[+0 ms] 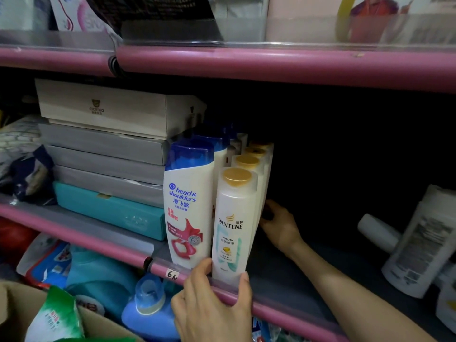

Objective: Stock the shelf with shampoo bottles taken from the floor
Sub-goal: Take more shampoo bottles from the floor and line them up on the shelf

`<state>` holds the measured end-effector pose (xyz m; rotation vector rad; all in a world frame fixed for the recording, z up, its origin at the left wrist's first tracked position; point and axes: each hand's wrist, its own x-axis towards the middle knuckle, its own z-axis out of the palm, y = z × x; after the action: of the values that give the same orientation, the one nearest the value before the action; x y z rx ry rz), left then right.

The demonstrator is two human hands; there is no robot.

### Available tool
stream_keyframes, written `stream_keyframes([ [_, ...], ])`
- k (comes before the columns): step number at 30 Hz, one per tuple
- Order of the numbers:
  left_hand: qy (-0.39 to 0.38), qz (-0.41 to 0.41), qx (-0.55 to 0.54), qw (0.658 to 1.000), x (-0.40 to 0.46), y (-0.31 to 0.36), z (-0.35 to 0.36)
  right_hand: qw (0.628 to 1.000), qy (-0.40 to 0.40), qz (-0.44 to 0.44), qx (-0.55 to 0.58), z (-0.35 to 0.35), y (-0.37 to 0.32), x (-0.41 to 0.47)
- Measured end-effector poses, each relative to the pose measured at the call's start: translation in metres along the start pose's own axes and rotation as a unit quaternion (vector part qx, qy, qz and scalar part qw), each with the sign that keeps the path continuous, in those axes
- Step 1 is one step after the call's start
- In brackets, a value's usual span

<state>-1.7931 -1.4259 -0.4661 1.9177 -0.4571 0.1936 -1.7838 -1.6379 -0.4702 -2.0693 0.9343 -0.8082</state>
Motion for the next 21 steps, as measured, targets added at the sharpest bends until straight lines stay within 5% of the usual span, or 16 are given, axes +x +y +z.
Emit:
stream_keyframes([
  [13,0.012,-0.022,0.014,1.0,-0.002,-0.003,-0.002,1.0,-0.023,0.005,-0.016,-0.002,-0.001,-0.002],
  [21,-0.033,-0.013,-0.021,0.999,-0.024,0.01,-0.022,0.999,0.006,0.028,-0.032,-0.06,-0.023,-0.081],
])
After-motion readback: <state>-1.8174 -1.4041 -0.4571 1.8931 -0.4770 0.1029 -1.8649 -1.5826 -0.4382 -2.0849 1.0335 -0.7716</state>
